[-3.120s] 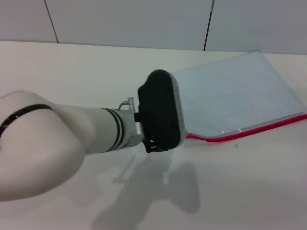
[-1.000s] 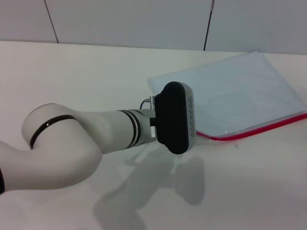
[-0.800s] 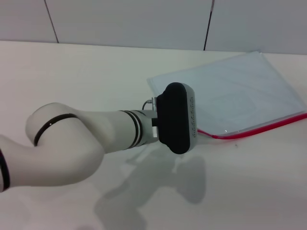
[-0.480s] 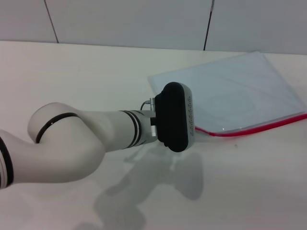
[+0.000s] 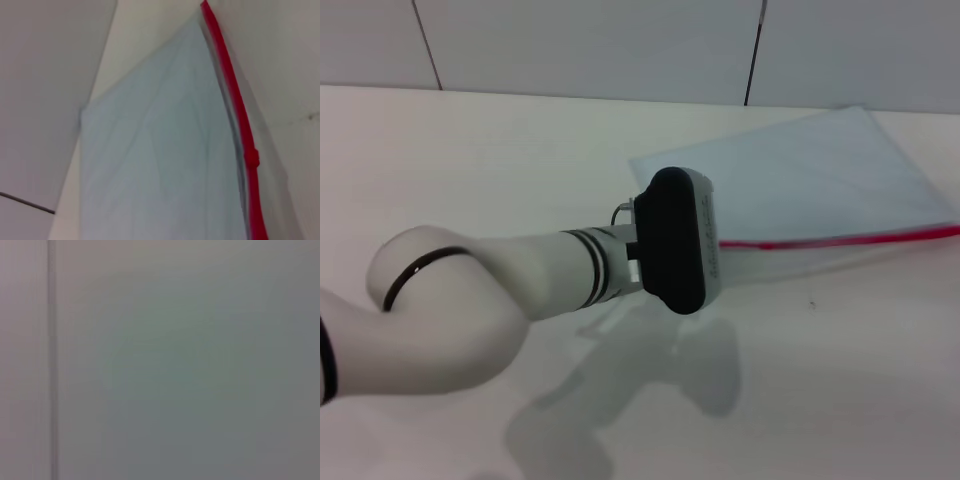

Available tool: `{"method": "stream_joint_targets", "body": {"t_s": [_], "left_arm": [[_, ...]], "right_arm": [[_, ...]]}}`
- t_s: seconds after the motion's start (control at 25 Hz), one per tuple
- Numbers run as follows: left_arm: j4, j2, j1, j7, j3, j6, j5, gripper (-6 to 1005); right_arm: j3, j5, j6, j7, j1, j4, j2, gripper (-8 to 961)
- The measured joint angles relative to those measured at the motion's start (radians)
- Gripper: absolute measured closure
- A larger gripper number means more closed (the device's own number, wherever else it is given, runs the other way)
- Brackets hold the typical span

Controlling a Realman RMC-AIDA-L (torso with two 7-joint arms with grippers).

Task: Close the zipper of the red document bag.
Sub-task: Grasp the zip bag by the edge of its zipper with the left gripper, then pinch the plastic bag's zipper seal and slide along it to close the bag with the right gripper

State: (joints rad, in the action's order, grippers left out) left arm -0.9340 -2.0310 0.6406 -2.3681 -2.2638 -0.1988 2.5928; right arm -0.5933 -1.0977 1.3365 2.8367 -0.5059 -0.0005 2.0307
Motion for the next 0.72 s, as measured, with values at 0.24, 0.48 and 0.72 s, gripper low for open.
{"method": "stream_joint_targets", "body": {"t_s": [0.24,0.48,0.72], "left_arm": [[-0.008,0.000,-0.085,0.020,-0.003,0.189,0.033,938],[-0.009,0.000,-0.132,0.082,-0.004,0.279,0.042,945],[-0.026,0.002,-0.146,0.100,-0.001,0.281,0.043,946]], "right_arm": [[0.107,0.189,0.044,0.129,-0.059,-0.068,-0.004,267],[0.190,0.356,0.062,0.163,-0.131,-0.131,-0.004,284],[0.338,0.430,0.059,0.165,-0.191,-0.196,-0.001,300]]}}
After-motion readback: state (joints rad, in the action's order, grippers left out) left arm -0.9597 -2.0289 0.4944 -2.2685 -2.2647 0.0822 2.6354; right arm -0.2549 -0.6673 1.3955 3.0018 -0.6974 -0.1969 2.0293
